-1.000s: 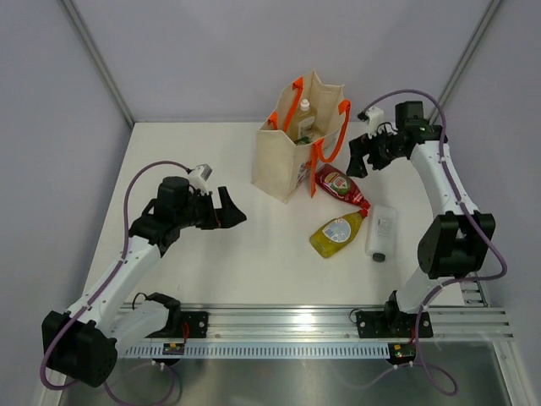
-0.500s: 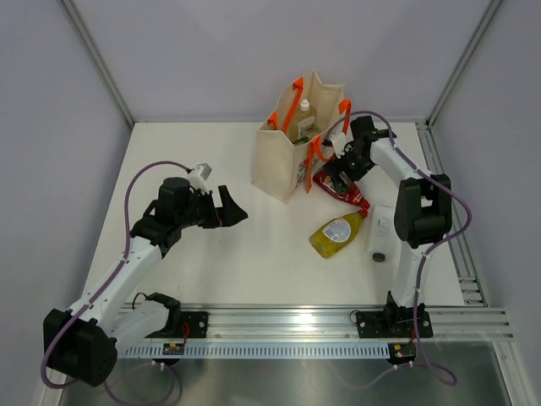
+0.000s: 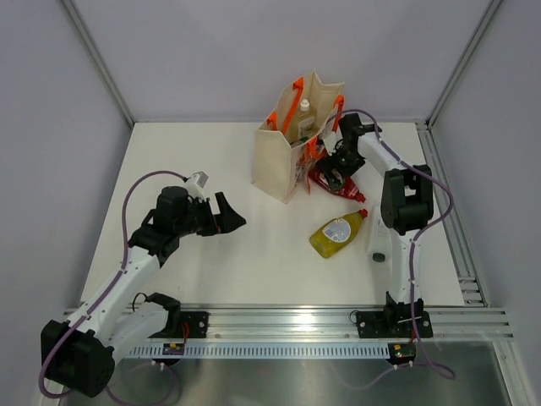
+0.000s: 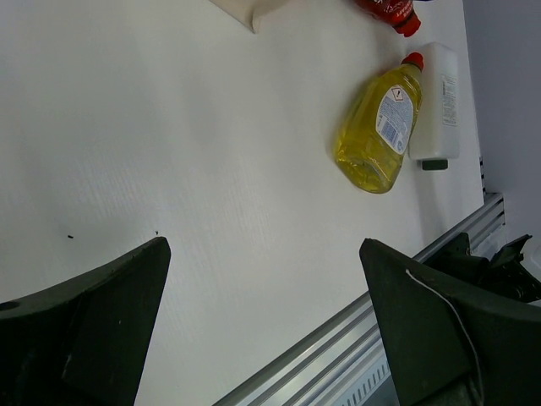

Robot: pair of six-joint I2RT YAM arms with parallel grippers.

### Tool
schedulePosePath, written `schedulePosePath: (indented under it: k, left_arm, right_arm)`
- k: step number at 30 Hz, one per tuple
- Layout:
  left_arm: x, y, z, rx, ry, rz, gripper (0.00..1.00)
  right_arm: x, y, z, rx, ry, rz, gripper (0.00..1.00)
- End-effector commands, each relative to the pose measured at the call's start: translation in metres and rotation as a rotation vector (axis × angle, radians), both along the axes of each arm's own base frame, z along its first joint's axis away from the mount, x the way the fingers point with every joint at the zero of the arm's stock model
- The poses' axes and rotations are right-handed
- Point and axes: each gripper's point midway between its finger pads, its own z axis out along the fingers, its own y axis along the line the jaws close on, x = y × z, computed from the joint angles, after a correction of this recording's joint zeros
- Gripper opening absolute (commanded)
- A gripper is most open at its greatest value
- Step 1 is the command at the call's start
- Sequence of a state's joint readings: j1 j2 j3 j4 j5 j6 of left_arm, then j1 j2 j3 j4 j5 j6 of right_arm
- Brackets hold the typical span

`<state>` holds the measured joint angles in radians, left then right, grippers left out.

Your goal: Place the personal care products into the canvas bag

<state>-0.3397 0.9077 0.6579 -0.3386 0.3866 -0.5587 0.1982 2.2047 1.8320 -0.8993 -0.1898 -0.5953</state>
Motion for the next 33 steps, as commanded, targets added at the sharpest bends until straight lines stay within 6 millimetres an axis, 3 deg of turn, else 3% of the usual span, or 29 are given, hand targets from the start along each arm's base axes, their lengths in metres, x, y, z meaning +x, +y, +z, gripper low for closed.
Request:
schedulePosePath:
  k: [1,6,10,14,23,24,25,28,31,32,33]
  left_arm:
    - [0.016,-0.005,0.025,-0.021,-0.085,0.006,0.99]
    - [0.018,-0.007,0.026,-0.032,-0.088,0.007,0.99]
    - [0.018,-0.008,0.026,-0.037,-0.088,0.005,0.99]
    - [0.019,-0.009,0.024,-0.042,-0.088,-0.003,0.99]
    - [0.023,-0.015,0.026,-0.055,-0.083,-0.023,0.99]
    - [0.023,-0.015,0.025,-0.056,-0.080,-0.022,0.99]
    - [0.022,-0.015,0.026,-0.057,-0.083,-0.022,0.99]
    - [0.020,-0.016,0.023,-0.061,-0.076,-0.019,0.99]
    - [0.018,-0.016,0.021,-0.071,-0.073,-0.013,0.99]
    - [0.017,-0.016,0.019,-0.073,-0.069,-0.011,0.99]
    - [0.017,-0.016,0.018,-0.074,-0.066,-0.012,0.99]
  right_arm:
    - [0.009,0.007,-0.012,-0.085,0.001,0.031,0.93]
    - [-0.001,0.005,-0.016,-0.164,0.005,0.061,0.99]
    - [-0.021,0.007,-0.010,-0.148,0.033,0.091,1.00]
    - [-0.051,0.004,-0.022,-0.177,0.167,0.122,1.00]
    - [-0.051,0.023,-0.017,-0.147,0.180,0.109,0.99]
    - [-0.054,0.024,-0.020,-0.151,0.186,0.109,0.96]
    - [-0.054,0.024,-0.021,-0.147,0.190,0.106,0.83]
    - [-0.061,0.024,-0.018,-0.134,0.193,0.094,0.70]
    - [-0.066,0.026,-0.011,-0.103,0.159,0.082,0.44]
    - [-0.069,0.025,-0.014,-0.098,0.153,0.076,0.31]
    - [-0.069,0.026,-0.006,-0.088,0.129,0.074,0.26]
